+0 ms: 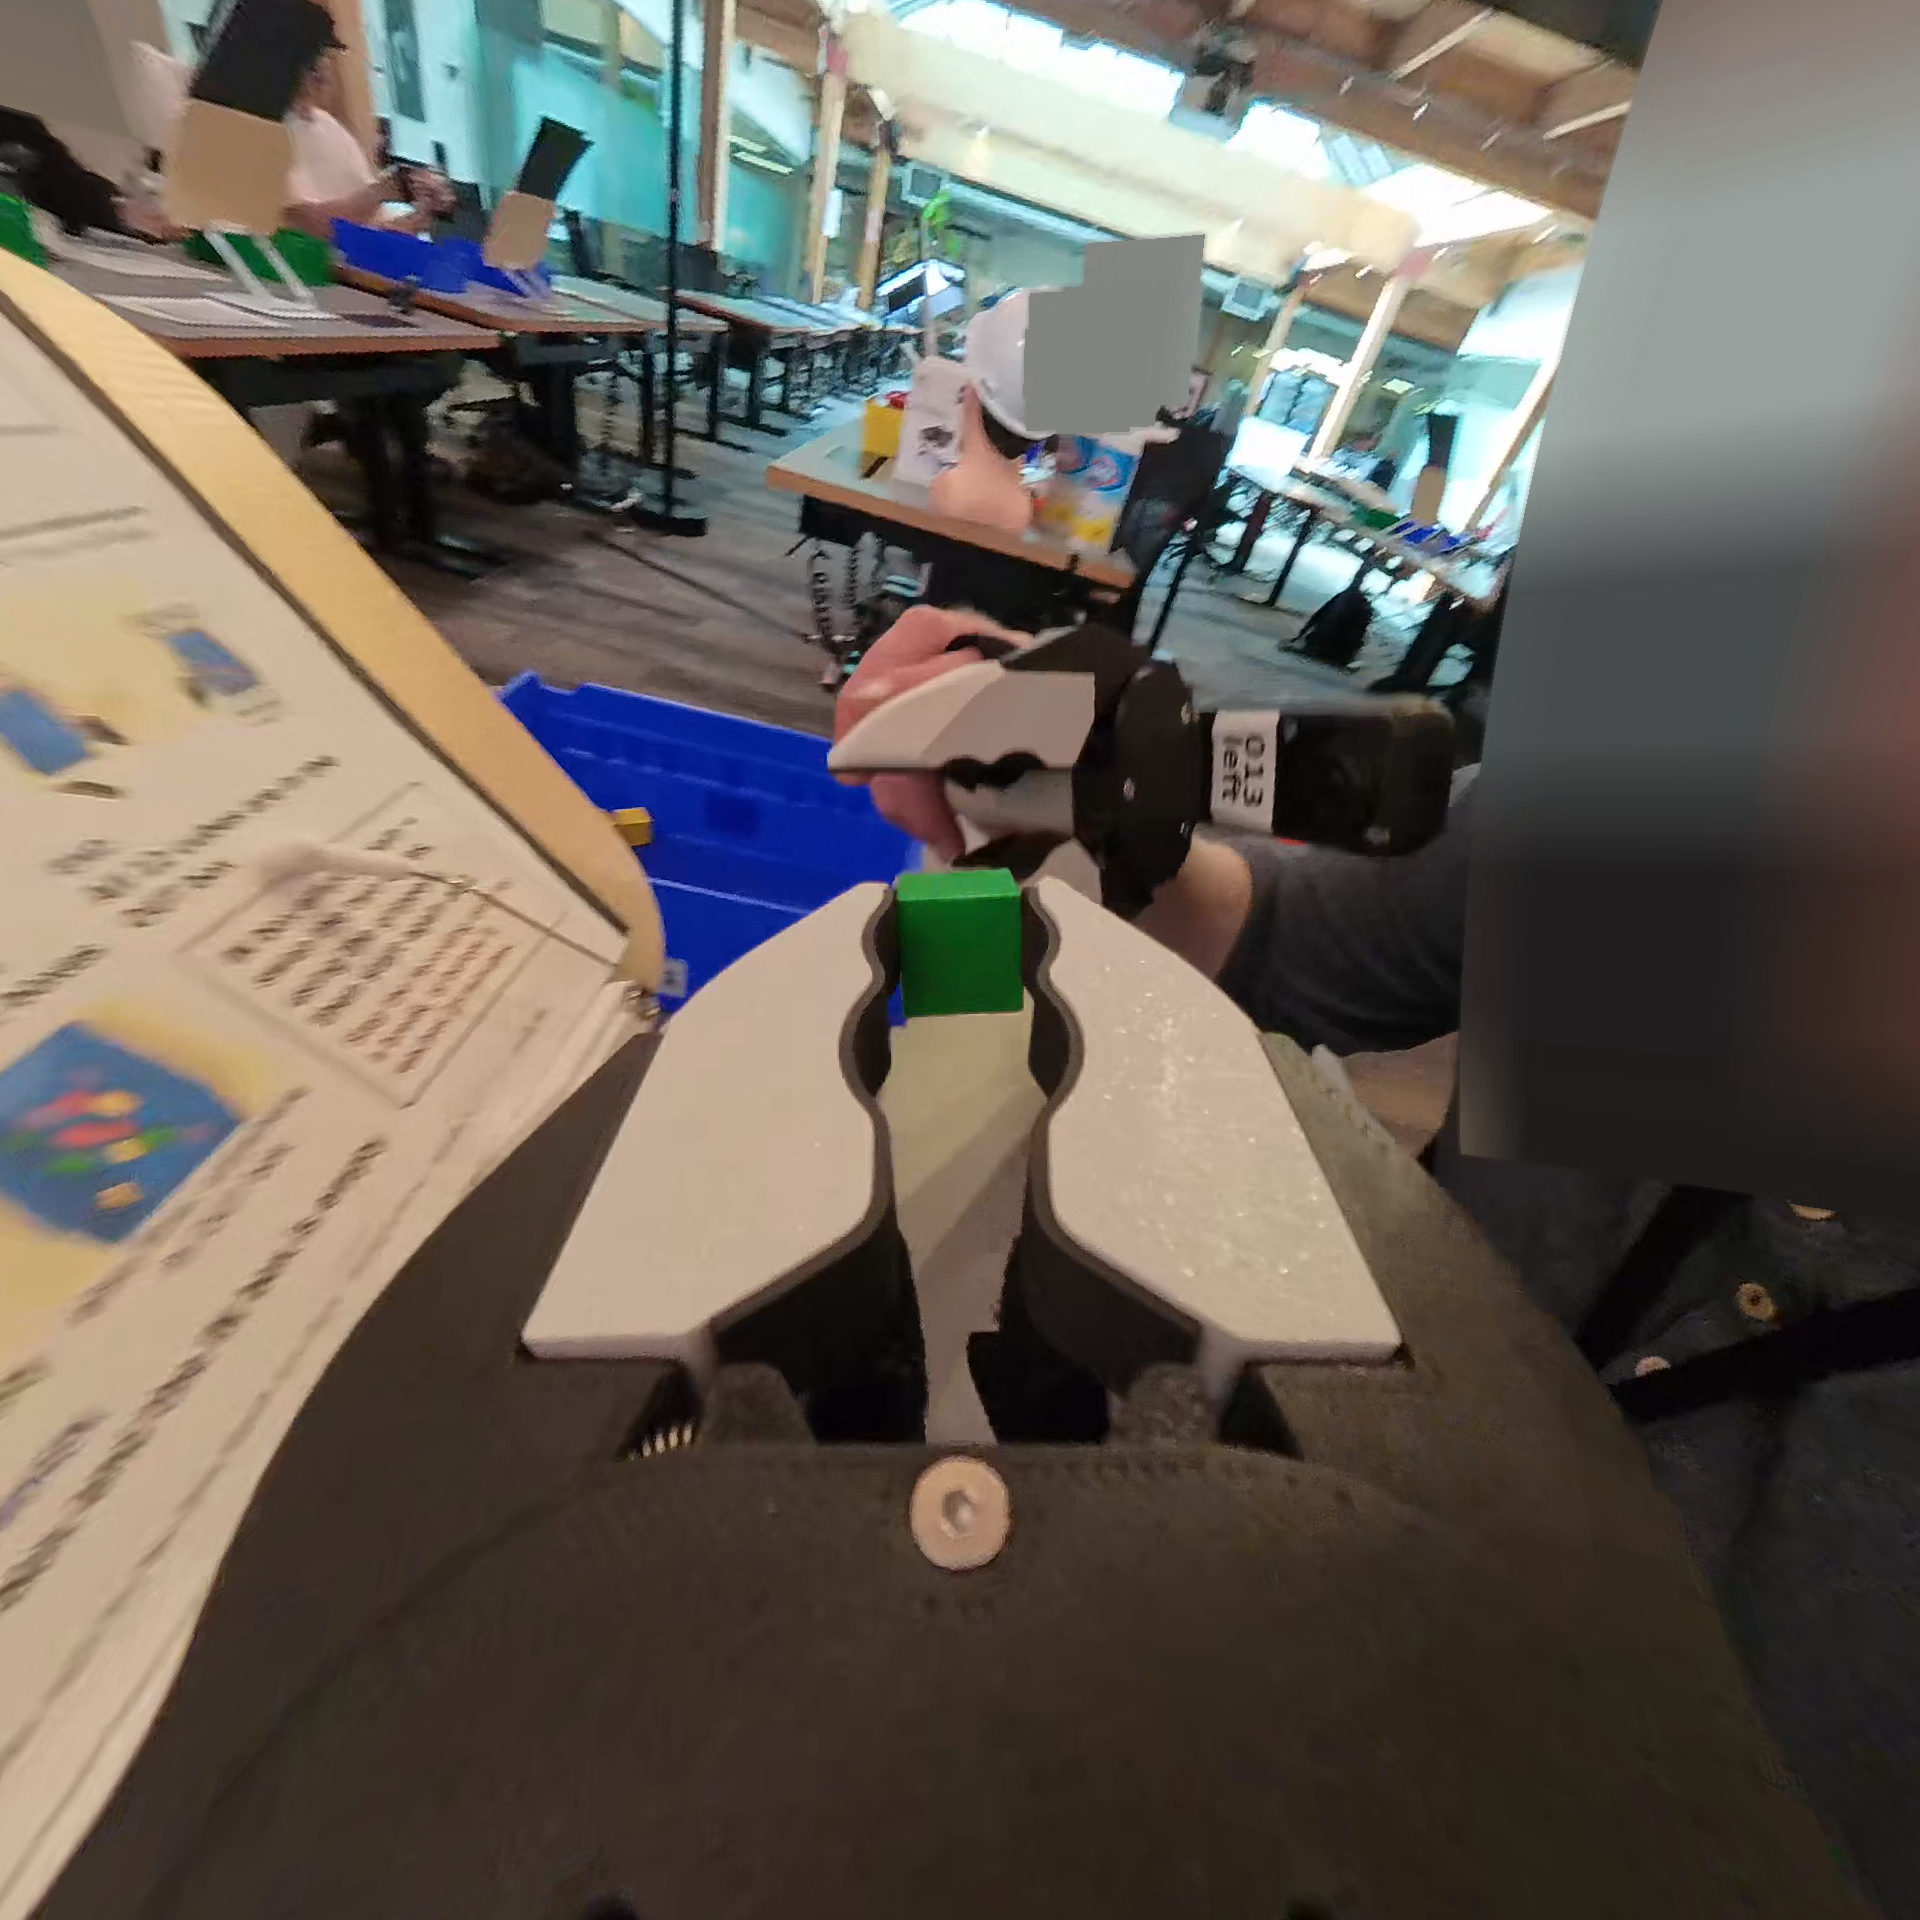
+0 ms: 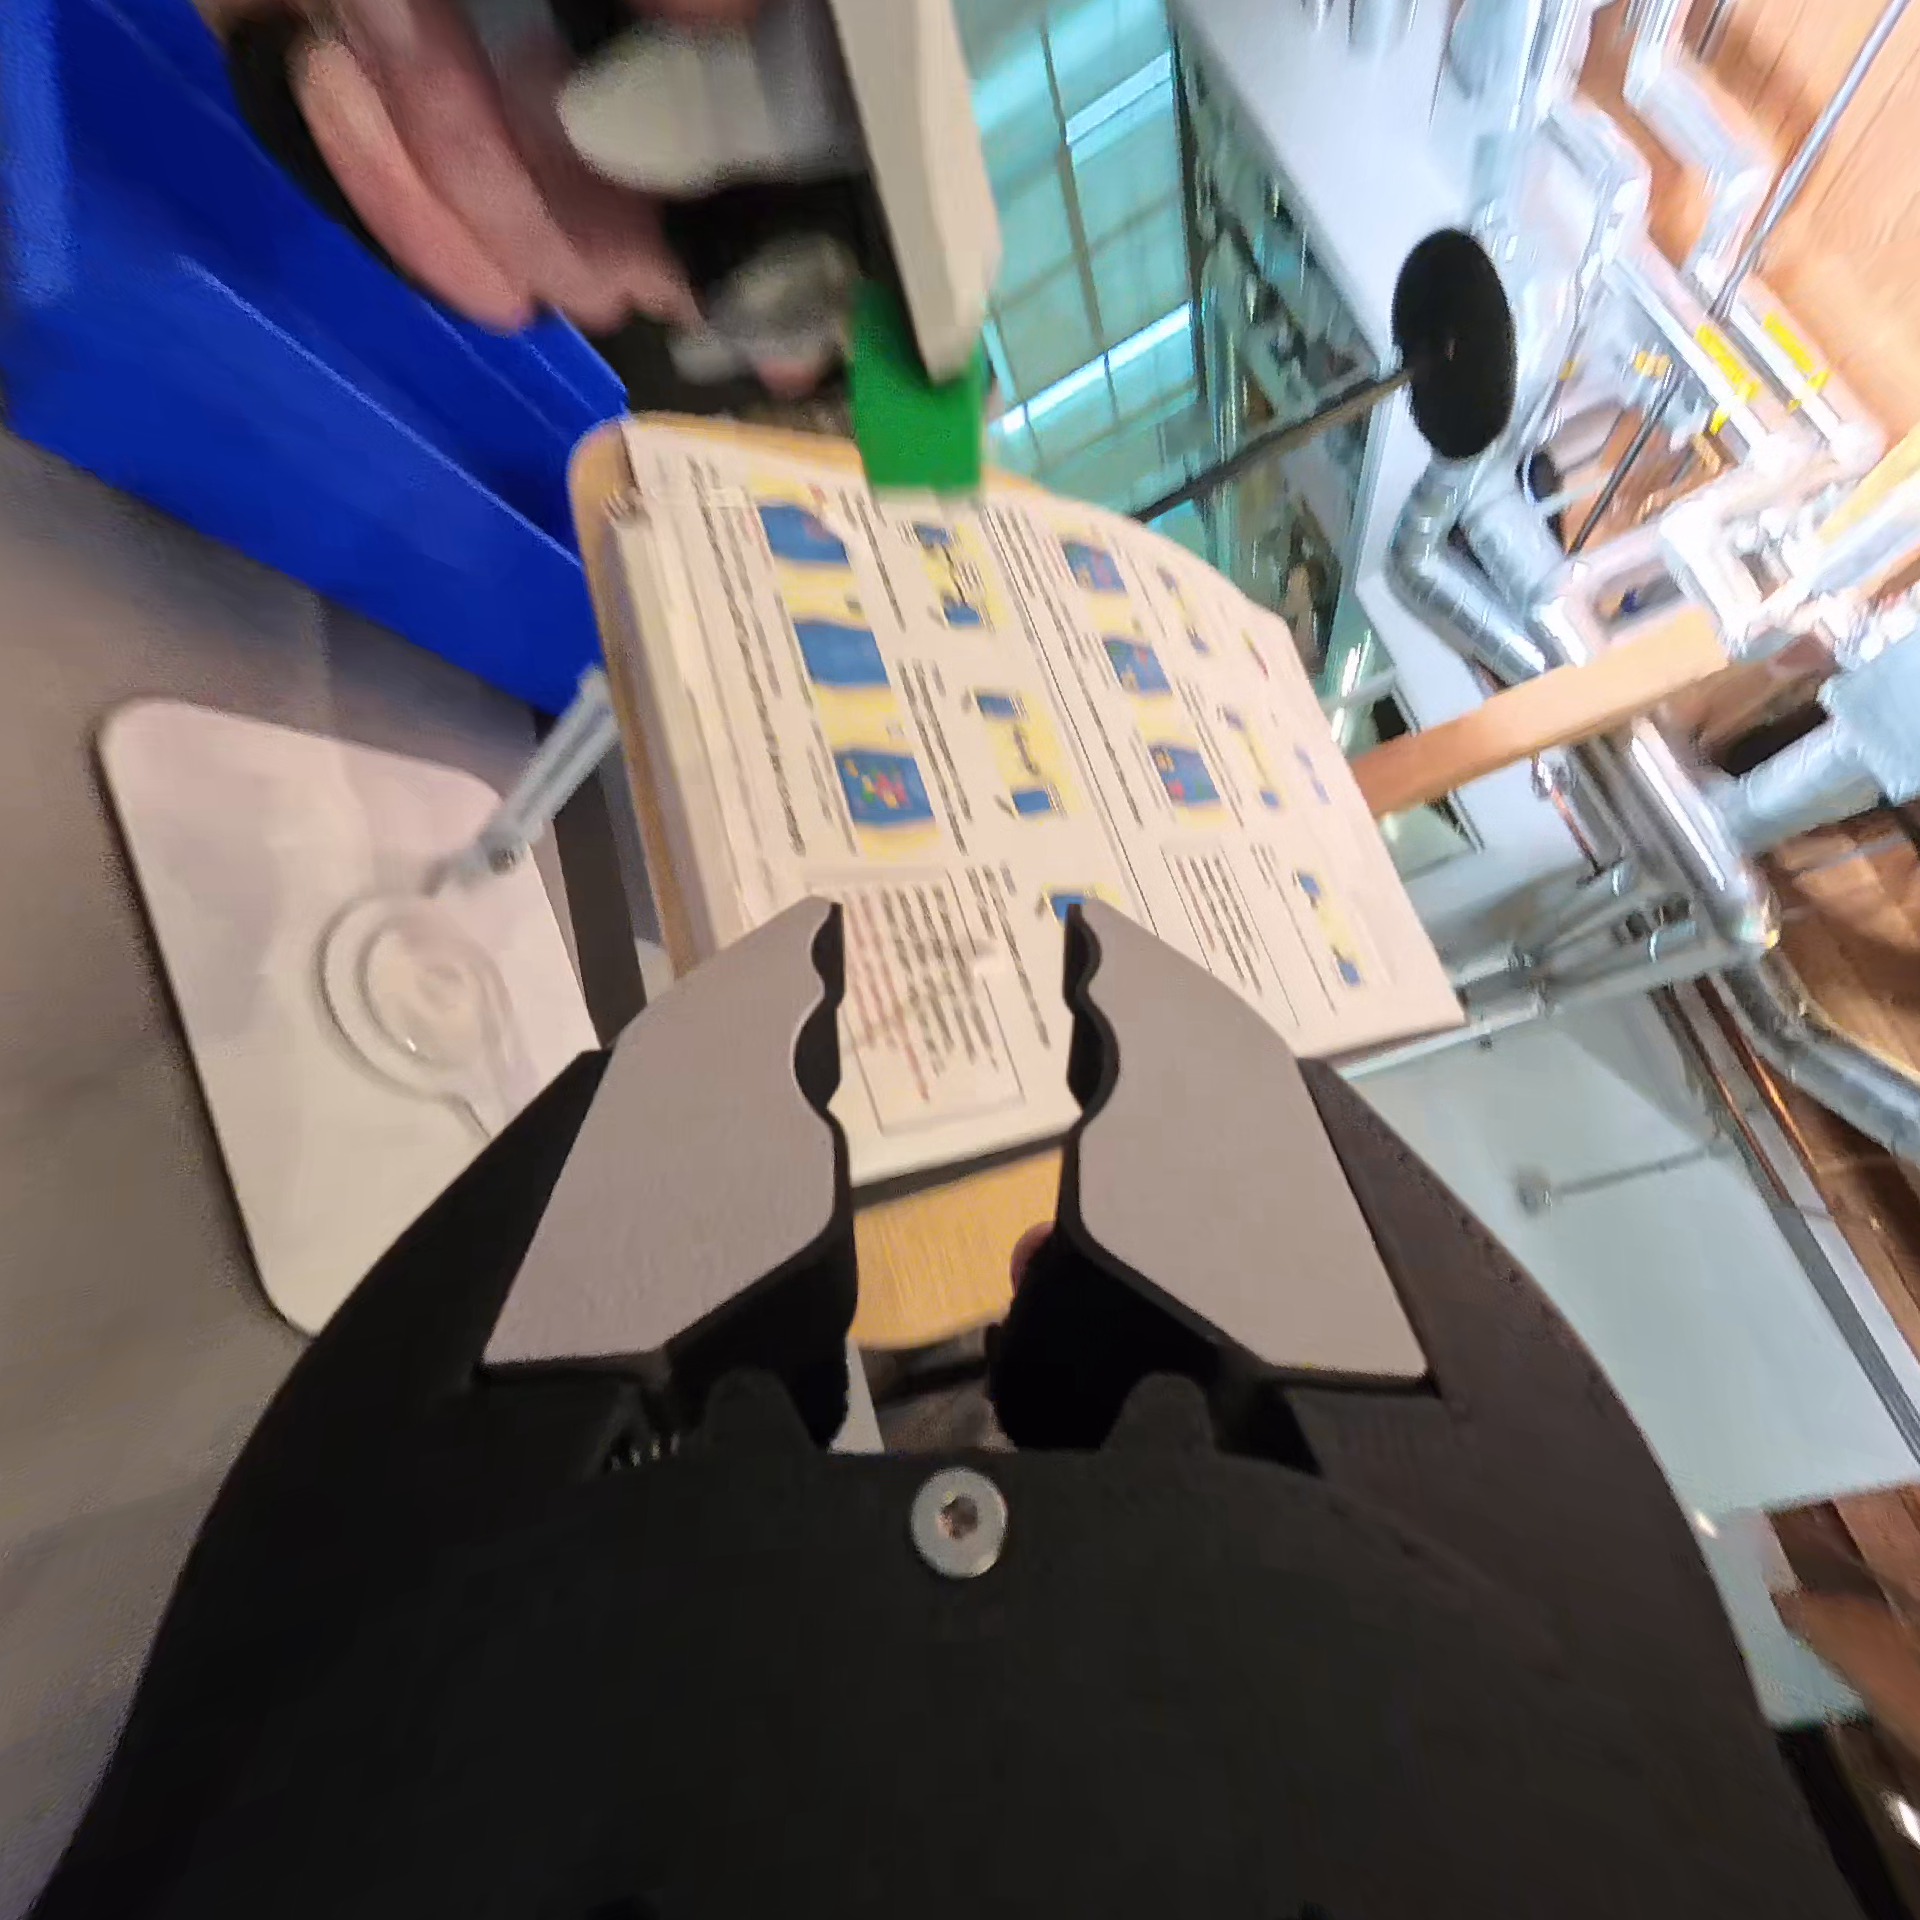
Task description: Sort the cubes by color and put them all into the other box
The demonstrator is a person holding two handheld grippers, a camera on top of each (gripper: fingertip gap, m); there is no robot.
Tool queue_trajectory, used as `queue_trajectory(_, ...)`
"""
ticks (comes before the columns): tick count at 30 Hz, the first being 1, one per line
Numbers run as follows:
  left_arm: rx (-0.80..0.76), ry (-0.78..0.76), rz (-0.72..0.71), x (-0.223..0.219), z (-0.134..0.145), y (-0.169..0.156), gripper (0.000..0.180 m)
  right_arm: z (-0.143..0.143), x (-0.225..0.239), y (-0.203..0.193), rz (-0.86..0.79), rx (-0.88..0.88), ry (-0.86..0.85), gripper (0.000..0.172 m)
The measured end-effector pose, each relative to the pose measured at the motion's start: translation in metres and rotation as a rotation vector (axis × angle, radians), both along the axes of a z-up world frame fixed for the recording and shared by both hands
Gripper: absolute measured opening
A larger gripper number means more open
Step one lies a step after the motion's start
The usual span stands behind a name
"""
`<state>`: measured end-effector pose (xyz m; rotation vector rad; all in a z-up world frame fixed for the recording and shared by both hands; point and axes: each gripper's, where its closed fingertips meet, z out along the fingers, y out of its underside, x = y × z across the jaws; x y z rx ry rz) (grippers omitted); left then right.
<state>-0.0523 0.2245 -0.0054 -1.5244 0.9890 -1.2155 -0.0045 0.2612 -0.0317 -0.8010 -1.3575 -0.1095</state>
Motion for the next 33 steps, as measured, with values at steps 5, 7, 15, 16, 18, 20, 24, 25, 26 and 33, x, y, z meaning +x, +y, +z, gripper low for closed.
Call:
queue_trajectory(5,-0.084,-0.072,-0.105,0.029,-0.012,-0.010,0.022,-0.005,-0.025,-0.022,0.062,0.072,0.050,0.045)
queue_trajectory(7,-0.103,-0.066,-0.127,0.038,-0.019,-0.013,0.022,-0.004,-0.028,-0.027,0.079,0.083,0.068,0.045)
queue_trajectory(15,-0.142,-0.093,-0.172,0.050,-0.026,-0.018,0.022,-0.004,-0.032,-0.034,0.096,0.120,0.082,0.033)
queue_trajectory(16,-0.147,-0.093,-0.177,0.051,-0.026,-0.018,0.022,-0.003,-0.031,-0.034,0.094,0.126,0.086,0.031)
queue_trajectory(18,-0.152,-0.096,-0.184,0.052,-0.027,-0.019,0.022,0.000,-0.030,-0.034,0.089,0.152,0.090,0.024)
queue_trajectory(20,-0.153,-0.100,-0.188,0.052,-0.027,-0.020,0.022,0.000,-0.030,-0.035,0.087,0.156,0.090,0.024)
queue_trajectory(24,-0.188,-0.111,-0.220,0.052,-0.027,-0.021,0.022,-0.001,-0.030,-0.036,0.098,0.151,0.086,0.023)
queue_trajectory(25,-0.194,-0.110,-0.225,0.051,-0.028,-0.021,0.022,-0.001,-0.030,-0.037,0.103,0.147,0.083,0.023)
queue_trajectory(26,-0.194,-0.110,-0.220,0.051,-0.027,-0.020,0.022,-0.001,-0.029,-0.036,0.101,0.145,0.078,0.023)
queue_trajectory(33,-0.135,-0.135,-0.124,0.033,-0.014,-0.007,0.015,0.002,-0.013,-0.021,0.067,0.111,0.026,0.023)
